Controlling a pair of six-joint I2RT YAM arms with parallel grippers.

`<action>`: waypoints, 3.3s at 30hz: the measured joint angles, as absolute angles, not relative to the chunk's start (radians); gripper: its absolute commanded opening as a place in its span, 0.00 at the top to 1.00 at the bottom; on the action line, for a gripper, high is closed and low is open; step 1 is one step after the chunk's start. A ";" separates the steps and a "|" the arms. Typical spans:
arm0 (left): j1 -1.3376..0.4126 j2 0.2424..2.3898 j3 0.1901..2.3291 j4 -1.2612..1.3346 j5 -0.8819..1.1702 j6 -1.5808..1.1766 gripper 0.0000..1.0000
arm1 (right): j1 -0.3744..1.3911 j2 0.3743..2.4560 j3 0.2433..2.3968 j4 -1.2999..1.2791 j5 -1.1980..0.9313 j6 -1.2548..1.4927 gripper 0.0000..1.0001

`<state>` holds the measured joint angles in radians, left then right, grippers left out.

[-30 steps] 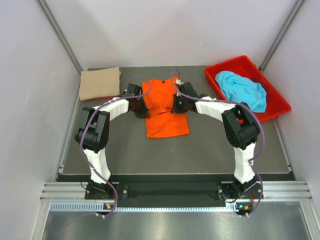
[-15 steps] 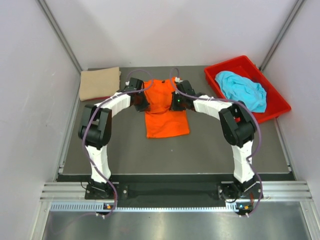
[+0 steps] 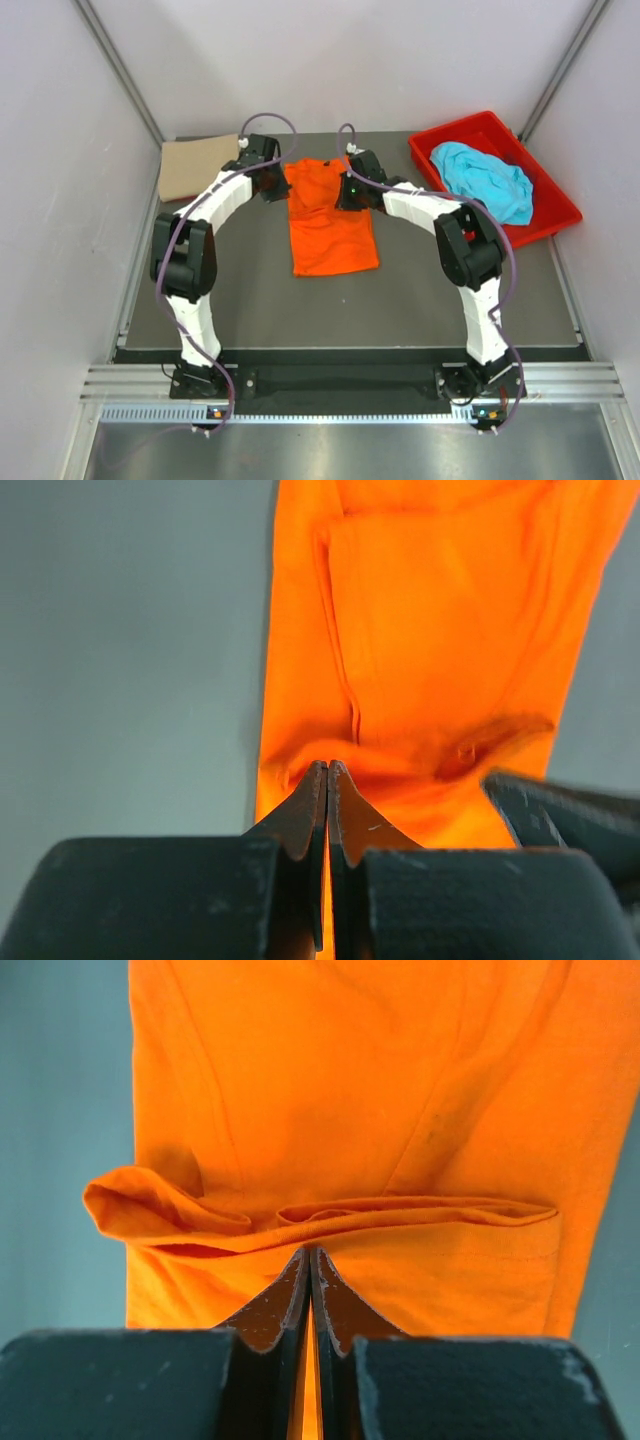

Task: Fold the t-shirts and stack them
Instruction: Fold the tshirt

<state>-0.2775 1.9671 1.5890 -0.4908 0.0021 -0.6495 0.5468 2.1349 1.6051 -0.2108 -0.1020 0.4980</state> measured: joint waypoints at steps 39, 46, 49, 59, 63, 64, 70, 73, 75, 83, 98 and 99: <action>-0.303 2.125 1.612 -0.501 -0.046 -0.638 0.92 | 0.491 2.185 1.644 -0.244 -0.041 0.498 0.86; -0.300 2.005 1.573 -0.563 0.011 -0.576 0.65 | 0.486 1.987 1.512 -0.315 -0.109 0.454 0.62; -0.300 1.835 1.454 -0.568 0.057 -0.559 0.62 | 0.481 1.855 1.406 -0.325 -0.159 0.427 0.57; -0.304 1.534 0.932 -0.477 0.263 -0.593 0.59 | 0.442 1.670 1.060 -0.339 -0.287 0.359 0.55; -0.304 1.534 0.854 -0.430 0.309 -0.620 0.60 | 0.401 1.673 1.011 -0.335 -0.343 0.350 0.55; -0.304 1.534 0.843 -0.410 0.323 -0.628 0.60 | 0.390 1.673 1.004 -0.329 -0.350 0.348 0.56; -0.305 1.538 0.805 -0.313 0.353 -0.656 0.64 | 0.364 1.682 0.981 -0.290 -0.398 0.340 0.58; -0.305 1.558 0.799 -0.286 0.354 -0.659 0.68 | 0.364 1.695 0.966 -0.257 -0.421 0.340 0.59; -0.305 1.574 0.795 -0.280 0.351 -0.662 0.81 | 0.364 1.702 0.949 -0.237 -0.430 0.340 0.64; -0.306 1.596 0.788 -0.282 0.325 -0.664 1.00 | 0.364 1.702 0.854 -0.153 -0.424 0.374 1.00; -0.310 1.511 0.740 -0.381 0.257 -0.677 0.97 | 0.371 1.470 0.600 -0.055 -0.369 0.484 0.82; -0.310 1.507 0.740 -0.389 0.251 -0.677 0.97 | 0.371 1.467 0.609 -0.070 -0.360 0.481 0.82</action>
